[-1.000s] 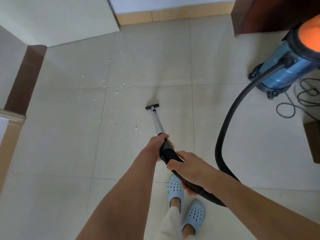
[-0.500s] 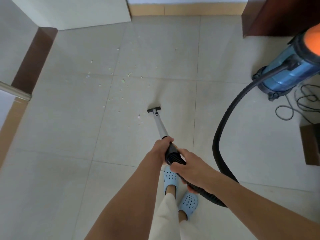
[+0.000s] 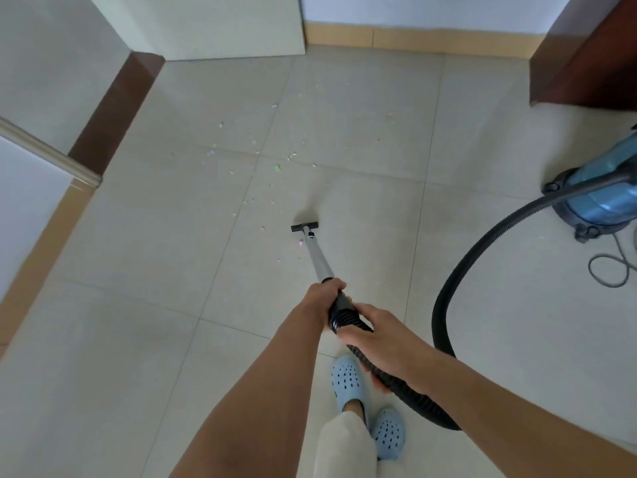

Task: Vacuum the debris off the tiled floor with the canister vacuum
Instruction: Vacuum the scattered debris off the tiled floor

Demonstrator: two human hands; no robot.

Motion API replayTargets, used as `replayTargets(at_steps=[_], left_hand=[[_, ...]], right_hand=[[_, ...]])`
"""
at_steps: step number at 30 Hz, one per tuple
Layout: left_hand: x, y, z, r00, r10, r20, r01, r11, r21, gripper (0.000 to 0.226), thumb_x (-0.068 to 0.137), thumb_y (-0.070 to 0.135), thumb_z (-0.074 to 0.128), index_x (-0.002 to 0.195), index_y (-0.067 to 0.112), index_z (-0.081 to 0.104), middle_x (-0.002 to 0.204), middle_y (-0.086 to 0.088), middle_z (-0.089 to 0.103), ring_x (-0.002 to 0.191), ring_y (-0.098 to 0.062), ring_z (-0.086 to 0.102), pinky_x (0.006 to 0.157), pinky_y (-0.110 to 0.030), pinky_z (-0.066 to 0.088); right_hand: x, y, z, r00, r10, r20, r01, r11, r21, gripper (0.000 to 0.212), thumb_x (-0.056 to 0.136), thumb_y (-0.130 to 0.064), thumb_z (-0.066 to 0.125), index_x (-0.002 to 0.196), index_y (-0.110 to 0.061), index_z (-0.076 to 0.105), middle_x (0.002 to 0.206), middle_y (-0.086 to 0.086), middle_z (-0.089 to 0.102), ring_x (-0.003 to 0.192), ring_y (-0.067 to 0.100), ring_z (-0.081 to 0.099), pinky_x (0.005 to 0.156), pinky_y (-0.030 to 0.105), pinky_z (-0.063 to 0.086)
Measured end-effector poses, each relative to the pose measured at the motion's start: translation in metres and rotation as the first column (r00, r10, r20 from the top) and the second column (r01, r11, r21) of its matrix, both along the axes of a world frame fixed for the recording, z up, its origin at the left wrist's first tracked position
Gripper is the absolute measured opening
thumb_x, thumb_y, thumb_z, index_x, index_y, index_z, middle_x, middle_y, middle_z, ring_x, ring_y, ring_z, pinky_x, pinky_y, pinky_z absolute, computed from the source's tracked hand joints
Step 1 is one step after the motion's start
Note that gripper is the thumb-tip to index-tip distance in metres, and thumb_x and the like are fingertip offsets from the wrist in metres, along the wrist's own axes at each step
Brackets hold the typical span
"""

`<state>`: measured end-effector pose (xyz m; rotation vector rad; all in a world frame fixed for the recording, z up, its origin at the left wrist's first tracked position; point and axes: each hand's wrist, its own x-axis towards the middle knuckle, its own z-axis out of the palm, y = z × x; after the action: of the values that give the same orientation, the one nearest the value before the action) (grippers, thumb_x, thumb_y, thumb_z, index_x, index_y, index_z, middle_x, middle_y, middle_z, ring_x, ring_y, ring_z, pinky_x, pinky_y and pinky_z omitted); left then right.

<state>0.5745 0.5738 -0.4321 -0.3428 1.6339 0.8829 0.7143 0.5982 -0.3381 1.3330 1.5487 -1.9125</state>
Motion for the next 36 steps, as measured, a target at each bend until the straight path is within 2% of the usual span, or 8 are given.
replayTargets(at_steps=[4, 10, 16, 21, 24, 27, 31, 36], left_hand=[[0.003, -0.003, 0.012, 1.0, 0.011, 0.02, -0.011, 1.0, -0.006, 0.018, 0.093, 0.009, 0.056, 0.105, -0.004, 0.052, 0.073, -0.013, 0.056, 0.058, -0.022, 0.056, 0.049, -0.03, 0.049], [0.022, -0.012, 0.019, 0.998, 0.056, -0.001, -0.056, 0.998, -0.015, 0.015, 0.094, 0.008, 0.055, 0.102, -0.004, 0.052, 0.071, -0.013, 0.056, 0.057, -0.022, 0.056, 0.045, -0.03, 0.048], [0.06, -0.029, 0.018, 0.996, 0.094, -0.005, -0.094, 0.995, -0.019, 0.015, 0.094, 0.009, 0.055, 0.102, -0.004, 0.053, 0.072, -0.013, 0.057, 0.06, -0.023, 0.056, 0.054, -0.034, 0.049], [0.087, -0.041, 0.018, 0.988, 0.152, 0.015, -0.152, 0.988, -0.025, 0.013, 0.095, 0.009, 0.055, 0.098, -0.003, 0.051, 0.07, -0.012, 0.055, 0.056, -0.021, 0.055, 0.041, -0.026, 0.047], [0.098, -0.047, 0.016, 0.982, 0.188, 0.027, -0.188, 0.982, -0.014, 0.012, 0.093, 0.008, 0.055, 0.096, -0.003, 0.052, 0.07, -0.013, 0.056, 0.056, -0.022, 0.055, 0.048, -0.03, 0.048], [0.099, -0.051, 0.012, 0.972, 0.232, 0.03, -0.232, 0.973, -0.005, 0.011, 0.092, 0.008, 0.056, 0.092, -0.003, 0.052, 0.069, -0.013, 0.057, 0.055, -0.023, 0.056, 0.049, -0.03, 0.049], [0.088, -0.054, 0.003, 0.954, 0.298, 0.032, -0.298, 0.954, 0.004, 0.016, 0.091, 0.007, 0.056, 0.1, -0.005, 0.051, 0.068, -0.013, 0.056, 0.055, -0.023, 0.056, 0.048, -0.03, 0.049], [0.068, -0.059, -0.01, 0.917, 0.395, 0.061, -0.397, 0.918, 0.018, 0.015, 0.091, 0.006, 0.056, 0.099, -0.005, 0.05, 0.068, -0.013, 0.055, 0.055, -0.023, 0.055, 0.046, -0.028, 0.05]], right_hand=[[-0.001, 0.0, 0.011, 1.0, 0.01, 0.024, -0.01, 1.0, -0.018, 0.035, 0.097, -0.024, 0.056, 0.13, -0.036, 0.052, 0.066, 0.009, 0.055, 0.04, 0.016, 0.048, 0.04, 0.024, 0.042], [0.013, 0.002, 0.018, 0.998, 0.051, 0.039, -0.049, 0.997, -0.06, 0.039, 0.096, -0.022, 0.058, 0.133, -0.032, 0.054, 0.067, 0.011, 0.053, 0.041, 0.016, 0.048, 0.039, 0.022, 0.041], [0.05, -0.007, 0.019, 0.994, 0.105, 0.044, -0.101, 0.991, -0.083, 0.044, 0.097, -0.022, 0.057, 0.139, -0.031, 0.051, 0.069, 0.012, 0.053, 0.037, 0.016, 0.047, 0.038, 0.021, 0.04], [0.076, -0.014, 0.019, 0.99, 0.139, 0.027, -0.136, 0.986, -0.097, 0.041, 0.097, -0.023, 0.058, 0.135, -0.033, 0.052, 0.064, 0.01, 0.052, 0.036, 0.014, 0.045, 0.039, 0.022, 0.04], [0.085, -0.016, 0.017, 0.984, 0.175, 0.021, -0.173, 0.981, -0.089, 0.038, 0.095, -0.023, 0.057, 0.132, -0.031, 0.053, 0.064, 0.01, 0.052, 0.035, 0.015, 0.045, 0.04, 0.023, 0.04], [0.086, -0.017, 0.014, 0.978, 0.21, -0.004, -0.21, 0.975, -0.073, 0.037, 0.093, -0.023, 0.057, 0.13, -0.031, 0.054, 0.063, 0.01, 0.053, 0.034, 0.017, 0.045, 0.04, 0.023, 0.039], [0.076, -0.015, 0.008, 0.971, 0.239, -0.025, -0.24, 0.968, -0.073, 0.037, 0.094, -0.021, 0.056, 0.13, -0.031, 0.055, 0.062, 0.01, 0.051, 0.032, 0.016, 0.043, 0.038, 0.021, 0.038], [0.055, -0.014, -0.001, 0.956, 0.29, -0.05, -0.292, 0.955, -0.059, 0.041, 0.093, -0.023, 0.056, 0.132, -0.037, 0.053, 0.059, 0.005, 0.052, 0.033, 0.015, 0.044, 0.038, 0.023, 0.038]])
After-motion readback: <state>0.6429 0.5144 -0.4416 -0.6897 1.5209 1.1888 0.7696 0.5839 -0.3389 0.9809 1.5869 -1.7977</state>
